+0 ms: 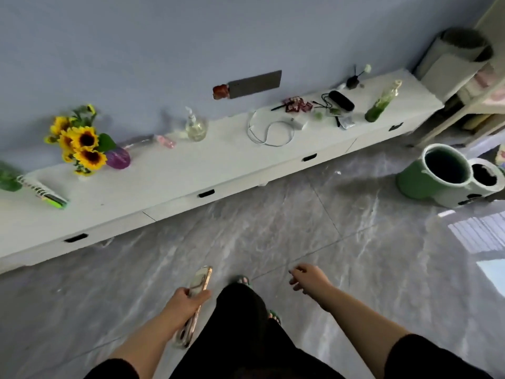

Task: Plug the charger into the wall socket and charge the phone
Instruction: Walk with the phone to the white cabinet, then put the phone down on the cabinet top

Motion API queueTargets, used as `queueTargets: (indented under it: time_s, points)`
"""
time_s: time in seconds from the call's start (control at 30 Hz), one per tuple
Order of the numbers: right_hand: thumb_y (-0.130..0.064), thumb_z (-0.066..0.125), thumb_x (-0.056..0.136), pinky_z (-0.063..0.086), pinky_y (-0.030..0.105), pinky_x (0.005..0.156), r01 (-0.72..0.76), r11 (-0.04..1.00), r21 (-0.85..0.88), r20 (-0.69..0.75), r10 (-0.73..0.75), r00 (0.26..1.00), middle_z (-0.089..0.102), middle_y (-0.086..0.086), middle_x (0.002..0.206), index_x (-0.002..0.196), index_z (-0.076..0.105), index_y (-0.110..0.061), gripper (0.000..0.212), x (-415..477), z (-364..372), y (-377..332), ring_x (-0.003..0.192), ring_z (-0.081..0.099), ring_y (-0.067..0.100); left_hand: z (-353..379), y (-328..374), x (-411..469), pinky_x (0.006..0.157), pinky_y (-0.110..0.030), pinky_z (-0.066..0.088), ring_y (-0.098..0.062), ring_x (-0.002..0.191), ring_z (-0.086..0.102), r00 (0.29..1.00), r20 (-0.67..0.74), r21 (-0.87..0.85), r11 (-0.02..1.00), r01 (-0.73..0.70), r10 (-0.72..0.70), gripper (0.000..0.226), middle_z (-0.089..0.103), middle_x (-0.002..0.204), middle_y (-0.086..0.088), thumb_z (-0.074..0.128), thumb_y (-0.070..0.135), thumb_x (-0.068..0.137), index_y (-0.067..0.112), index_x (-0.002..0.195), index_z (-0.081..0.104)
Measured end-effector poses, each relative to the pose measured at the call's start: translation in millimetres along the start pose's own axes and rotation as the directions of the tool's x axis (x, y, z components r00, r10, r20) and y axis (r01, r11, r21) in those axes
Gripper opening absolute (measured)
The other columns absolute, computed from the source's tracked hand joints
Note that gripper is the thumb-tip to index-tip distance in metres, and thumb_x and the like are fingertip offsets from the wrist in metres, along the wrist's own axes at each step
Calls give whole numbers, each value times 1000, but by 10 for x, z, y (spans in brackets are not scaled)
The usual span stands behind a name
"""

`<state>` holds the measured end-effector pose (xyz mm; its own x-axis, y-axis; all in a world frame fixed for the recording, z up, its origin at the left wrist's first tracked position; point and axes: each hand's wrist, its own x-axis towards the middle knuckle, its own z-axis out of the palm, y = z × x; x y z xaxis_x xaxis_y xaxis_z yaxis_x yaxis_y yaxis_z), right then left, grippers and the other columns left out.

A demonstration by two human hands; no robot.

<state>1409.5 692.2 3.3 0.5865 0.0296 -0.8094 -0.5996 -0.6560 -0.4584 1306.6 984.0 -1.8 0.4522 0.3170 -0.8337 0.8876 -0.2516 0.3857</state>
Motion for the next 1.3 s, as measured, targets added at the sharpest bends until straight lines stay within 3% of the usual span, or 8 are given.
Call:
queueTargets:
  time_s: [0.17,0.37,0.53,0.77,0.9,1.13,1.23,1.3]
  points:
    - [-25,52,95,43,26,57,64,998,20,26,-65,998,68,5,81,94,62,-11,17,679,-295,-987,64,61,16,-206,584,487,59,-30,37,-20,70,53,999,13,-68,997,43,-42,57,53,81,-7,67,52,79,1,102,57]
    - [-21,51,96,42,24,56,2,1000,-23,46,-1,999,67,7,81,98,64,-6,20,1141,-742,-1566,63,59,16,-485,1512,1076,57,-29,34,-19,59,46,999,41,-68,998,3,0,42,47,70,-7,67,52,76,14,71,50]
    - [-15,49,96,39,20,50,-63,998,-27,13,63,998,64,13,83,90,60,-6,15,1496,-1263,-1827,59,55,17,-601,2424,1475,54,-27,36,-13,64,52,996,64,23,998,-61,59,41,56,73,1,69,55,73,20,79,48]
    - [-14,46,98,39,22,55,-129,988,-84,34,133,991,62,15,85,98,61,2,22,2179,-2038,-2235,63,54,19,-502,3483,1995,57,-24,40,-12,72,58,985,121,-64,991,-115,122,33,61,78,3,67,51,77,21,87,56]
    - [-15,45,98,39,16,49,-89,980,-180,109,109,988,61,15,87,91,57,-4,18,2799,-2379,-2681,64,54,16,-405,3934,2293,57,-27,42,-18,64,55,998,55,-90,996,-16,21,57,55,70,-2,68,59,67,9,90,54]
    - [-24,49,89,47,31,76,84,892,-444,148,-19,989,70,11,97,89,63,-16,16,4082,-2638,-3521,85,62,27,-188,4551,3014,57,-27,44,-18,74,63,996,-80,-14,999,29,-30,58,64,86,-3,74,49,63,13,101,49]
    - [-29,48,89,48,34,86,126,820,-559,155,-47,987,66,7,110,107,62,-18,25,4595,-2514,-3730,96,60,26,-128,4677,3298,69,-33,48,-26,86,63,990,-140,94,995,30,-17,60,63,95,-4,72,49,60,16,104,48]
    - [-31,54,88,40,37,103,153,750,-644,178,-48,983,53,5,137,132,50,-19,46,4948,-2368,-3774,124,50,25,-71,4678,3486,78,-36,48,-31,98,59,981,-195,176,984,39,-4,66,59,105,-7,71,48,60,16,112,46]
